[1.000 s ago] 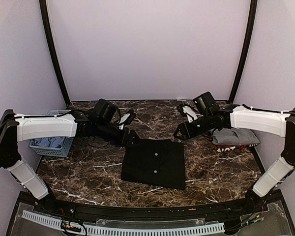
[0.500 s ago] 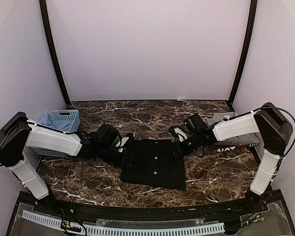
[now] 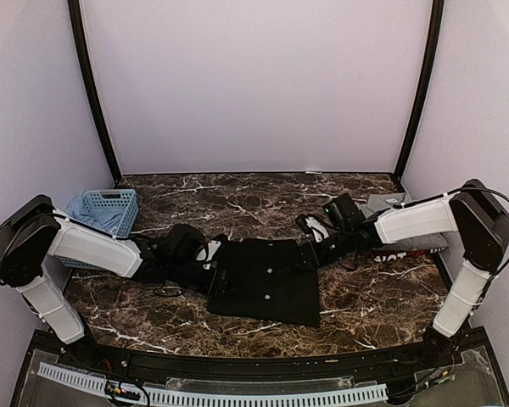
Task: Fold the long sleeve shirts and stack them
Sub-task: Smooth out the square-folded shirt at the center of the board.
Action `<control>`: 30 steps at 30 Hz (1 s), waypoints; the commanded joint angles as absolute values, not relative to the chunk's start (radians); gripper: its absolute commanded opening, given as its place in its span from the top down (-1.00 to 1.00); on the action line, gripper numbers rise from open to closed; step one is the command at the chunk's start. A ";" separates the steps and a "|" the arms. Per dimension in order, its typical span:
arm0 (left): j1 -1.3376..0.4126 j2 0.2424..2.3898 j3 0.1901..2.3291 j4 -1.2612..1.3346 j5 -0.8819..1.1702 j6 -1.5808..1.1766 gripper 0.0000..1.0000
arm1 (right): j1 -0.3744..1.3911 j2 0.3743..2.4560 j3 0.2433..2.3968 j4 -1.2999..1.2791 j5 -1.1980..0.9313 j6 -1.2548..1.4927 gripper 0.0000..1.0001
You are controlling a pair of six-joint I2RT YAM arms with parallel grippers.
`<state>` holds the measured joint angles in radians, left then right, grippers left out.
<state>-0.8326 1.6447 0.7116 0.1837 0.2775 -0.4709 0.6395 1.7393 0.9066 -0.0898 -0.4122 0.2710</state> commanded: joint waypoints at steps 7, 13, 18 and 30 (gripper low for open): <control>-0.838 1.431 0.743 0.121 0.278 -0.448 -0.22 | 0.764 1.553 0.887 -0.115 -0.425 0.280 0.02; -0.836 1.535 0.830 0.158 0.311 -0.458 -0.23 | 0.890 1.514 0.817 -0.047 -0.436 0.325 0.01; -0.825 1.677 0.947 0.165 0.305 -0.460 -0.23 | 0.940 1.537 0.743 0.023 -0.441 0.364 0.02; -0.711 1.887 0.930 0.310 0.398 -0.510 -0.22 | 0.946 1.605 0.574 0.080 -0.408 0.391 0.04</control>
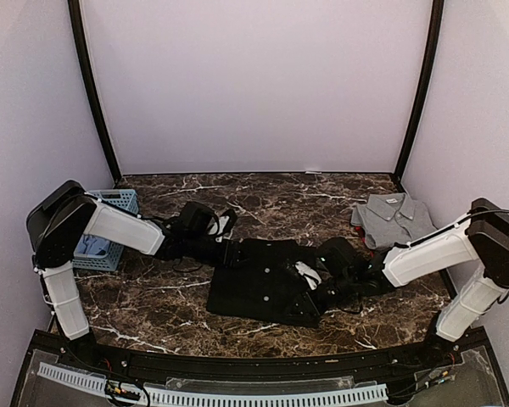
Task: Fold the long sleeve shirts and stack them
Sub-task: Smooth out the square-folded shirt at the center of the board, then rotate the square-folded shirt at the center of the board.
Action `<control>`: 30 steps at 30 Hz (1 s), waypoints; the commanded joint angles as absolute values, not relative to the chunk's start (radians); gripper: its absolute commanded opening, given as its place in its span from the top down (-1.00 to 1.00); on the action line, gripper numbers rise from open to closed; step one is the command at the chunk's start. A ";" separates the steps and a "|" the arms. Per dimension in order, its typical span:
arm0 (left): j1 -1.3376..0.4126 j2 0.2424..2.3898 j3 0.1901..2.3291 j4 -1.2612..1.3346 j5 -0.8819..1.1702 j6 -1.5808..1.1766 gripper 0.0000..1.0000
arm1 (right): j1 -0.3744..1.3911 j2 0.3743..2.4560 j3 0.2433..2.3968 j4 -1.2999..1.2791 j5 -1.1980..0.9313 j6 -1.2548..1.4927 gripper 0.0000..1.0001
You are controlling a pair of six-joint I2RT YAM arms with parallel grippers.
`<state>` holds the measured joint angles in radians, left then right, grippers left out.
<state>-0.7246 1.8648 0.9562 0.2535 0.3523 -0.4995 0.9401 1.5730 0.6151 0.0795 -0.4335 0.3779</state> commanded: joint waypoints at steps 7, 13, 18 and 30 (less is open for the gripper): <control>-0.703 1.865 0.949 0.346 0.444 -0.476 -0.24 | 0.946 1.481 0.638 -0.062 -0.342 0.357 -0.06; -0.705 1.741 0.952 0.339 0.431 -0.439 -0.24 | 0.900 1.396 0.815 -0.249 -0.252 0.291 -0.36; -0.746 1.636 0.869 0.346 0.430 -0.443 -0.24 | 0.790 1.468 0.983 -0.314 -0.300 0.230 -0.55; -0.924 1.495 0.632 0.381 0.342 -0.528 -0.19 | 0.621 1.909 1.440 -0.490 -0.466 0.041 -0.86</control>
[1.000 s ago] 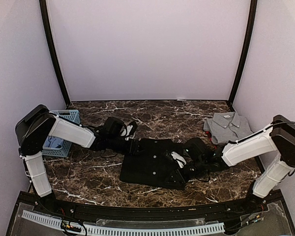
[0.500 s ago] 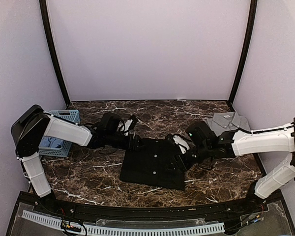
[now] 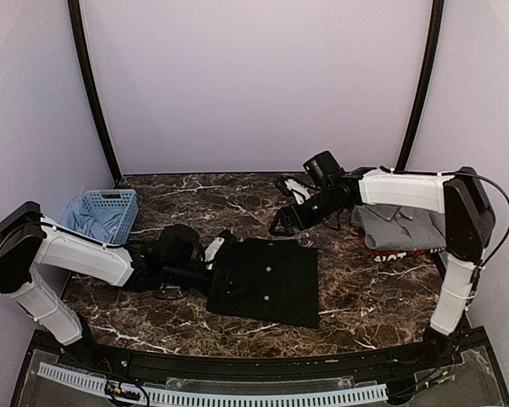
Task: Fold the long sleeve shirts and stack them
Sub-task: Rotate the square-folded shirt at the center of the board.
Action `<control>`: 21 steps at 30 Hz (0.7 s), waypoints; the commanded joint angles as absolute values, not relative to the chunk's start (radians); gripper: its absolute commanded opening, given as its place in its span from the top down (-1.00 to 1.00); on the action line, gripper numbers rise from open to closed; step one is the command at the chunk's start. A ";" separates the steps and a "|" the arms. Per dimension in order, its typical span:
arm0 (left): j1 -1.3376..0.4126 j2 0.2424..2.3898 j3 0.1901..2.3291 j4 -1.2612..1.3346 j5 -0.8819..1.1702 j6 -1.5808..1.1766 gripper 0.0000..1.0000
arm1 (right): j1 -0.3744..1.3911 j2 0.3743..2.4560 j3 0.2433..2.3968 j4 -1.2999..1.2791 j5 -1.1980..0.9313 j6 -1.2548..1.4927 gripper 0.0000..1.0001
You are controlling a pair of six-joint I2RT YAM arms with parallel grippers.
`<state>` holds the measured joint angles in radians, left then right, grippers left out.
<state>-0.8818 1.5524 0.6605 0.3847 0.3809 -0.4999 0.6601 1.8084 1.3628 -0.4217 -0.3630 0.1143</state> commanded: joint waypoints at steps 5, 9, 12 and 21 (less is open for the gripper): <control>-0.975 1.506 0.629 0.297 0.316 -0.528 -0.18 | 0.596 2.088 1.578 -0.569 -0.600 -0.065 -0.88; -0.986 1.523 0.627 0.254 0.287 -0.530 -0.18 | 0.591 2.180 1.621 -0.581 -0.670 -0.115 -0.87; -0.988 1.534 0.623 0.249 0.276 -0.534 -0.17 | 0.591 2.220 1.649 -0.590 -0.690 -0.141 -0.86; -0.992 1.563 0.613 0.262 0.270 -0.541 -0.17 | 0.588 2.315 1.714 -0.695 -0.759 -0.218 -0.81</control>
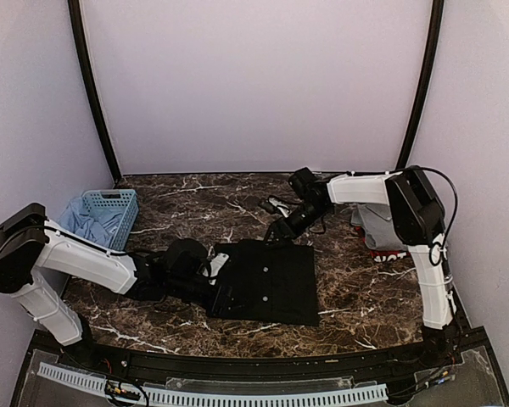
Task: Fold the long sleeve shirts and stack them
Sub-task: Rotate the square-folded shirt at the center of the board.
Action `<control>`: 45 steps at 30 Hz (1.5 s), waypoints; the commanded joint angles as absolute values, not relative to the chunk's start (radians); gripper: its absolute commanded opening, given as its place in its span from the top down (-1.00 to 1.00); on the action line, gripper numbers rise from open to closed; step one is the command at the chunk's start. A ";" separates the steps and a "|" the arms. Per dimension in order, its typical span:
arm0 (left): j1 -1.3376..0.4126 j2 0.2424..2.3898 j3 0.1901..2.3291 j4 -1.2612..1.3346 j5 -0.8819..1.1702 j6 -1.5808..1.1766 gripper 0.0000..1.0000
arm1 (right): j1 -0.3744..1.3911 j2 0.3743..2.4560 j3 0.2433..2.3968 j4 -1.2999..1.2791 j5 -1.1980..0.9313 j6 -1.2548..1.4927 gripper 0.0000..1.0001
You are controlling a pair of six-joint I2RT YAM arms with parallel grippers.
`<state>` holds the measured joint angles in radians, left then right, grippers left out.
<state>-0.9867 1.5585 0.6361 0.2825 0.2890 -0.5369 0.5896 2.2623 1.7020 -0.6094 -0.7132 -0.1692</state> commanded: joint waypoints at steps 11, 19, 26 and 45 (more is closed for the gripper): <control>-0.992 1.590 0.659 0.099 0.155 -0.443 -0.19 | 0.589 2.189 1.500 -0.647 -0.779 -0.182 -0.38; -0.987 1.651 0.735 0.019 0.158 -0.335 -0.21 | 0.594 1.982 1.154 -0.387 -0.795 -0.018 -0.14; -0.976 1.616 0.808 0.045 0.228 -0.251 -0.23 | 0.615 1.810 0.945 -0.197 -0.782 0.148 -0.31; -0.976 1.527 0.692 0.200 0.309 -0.395 -0.26 | 0.590 1.931 1.042 -0.269 -0.785 0.131 -0.55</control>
